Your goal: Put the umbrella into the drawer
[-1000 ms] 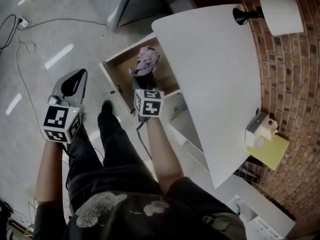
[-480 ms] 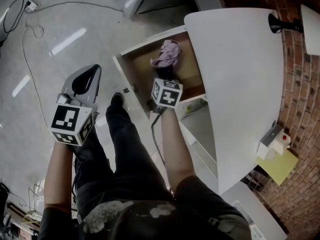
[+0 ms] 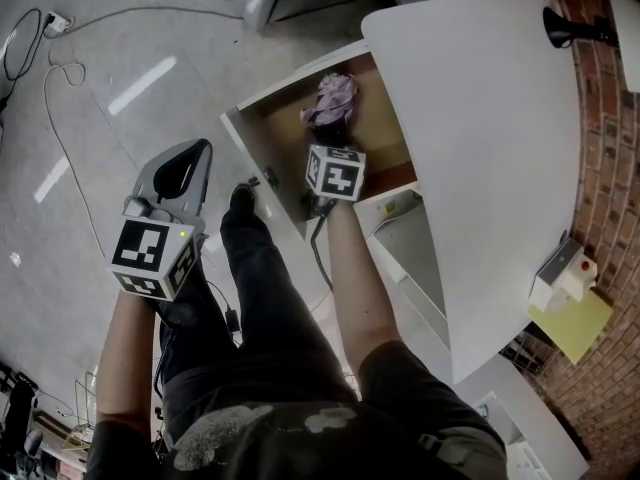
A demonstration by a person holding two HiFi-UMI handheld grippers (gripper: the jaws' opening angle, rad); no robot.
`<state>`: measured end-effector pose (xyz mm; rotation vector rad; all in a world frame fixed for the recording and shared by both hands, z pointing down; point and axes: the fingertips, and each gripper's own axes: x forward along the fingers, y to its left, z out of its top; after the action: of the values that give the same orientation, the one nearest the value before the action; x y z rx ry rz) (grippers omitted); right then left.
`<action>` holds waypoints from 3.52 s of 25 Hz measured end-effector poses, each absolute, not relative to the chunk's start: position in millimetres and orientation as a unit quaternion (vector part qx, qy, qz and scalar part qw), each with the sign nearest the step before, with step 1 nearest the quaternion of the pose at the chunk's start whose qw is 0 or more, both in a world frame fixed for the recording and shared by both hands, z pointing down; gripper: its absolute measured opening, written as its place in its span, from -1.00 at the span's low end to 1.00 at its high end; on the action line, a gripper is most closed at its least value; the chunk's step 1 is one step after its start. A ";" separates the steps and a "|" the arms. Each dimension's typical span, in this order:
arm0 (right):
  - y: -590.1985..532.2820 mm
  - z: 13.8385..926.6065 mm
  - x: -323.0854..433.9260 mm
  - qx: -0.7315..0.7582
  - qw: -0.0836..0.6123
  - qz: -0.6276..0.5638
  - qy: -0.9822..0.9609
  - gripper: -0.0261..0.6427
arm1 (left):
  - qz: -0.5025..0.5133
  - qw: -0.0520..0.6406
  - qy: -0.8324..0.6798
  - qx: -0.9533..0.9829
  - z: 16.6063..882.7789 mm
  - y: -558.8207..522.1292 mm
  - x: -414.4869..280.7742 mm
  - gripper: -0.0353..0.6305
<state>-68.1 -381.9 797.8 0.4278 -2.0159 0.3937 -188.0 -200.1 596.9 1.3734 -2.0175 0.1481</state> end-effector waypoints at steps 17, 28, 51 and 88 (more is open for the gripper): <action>-382.7 804.1 -65.3 0.170 0.526 0.165 -0.817 -0.17 | 0.056 0.344 -0.762 0.546 590.7 -207.6 -178.0 -0.86; -367.8 791.8 -66.0 0.186 0.495 0.236 -0.815 0.12 | 0.056 0.347 -0.750 0.560 584.8 -191.9 -185.8 -0.86; -308.9 593.0 -56.7 0.269 0.353 0.251 -0.860 0.12 | 0.065 0.299 -0.700 0.645 489.0 -136.8 -205.2 -0.86; -182.0 363.3 128.7 0.461 0.176 0.165 -0.854 -0.90 | 0.066 0.184 -0.586 0.786 344.1 -102.2 -63.5 -0.86</action>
<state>128.7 -182.0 363.3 1.3071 -2.4188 0.4661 -63.5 -102.2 344.1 2.2172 -1.6539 0.1849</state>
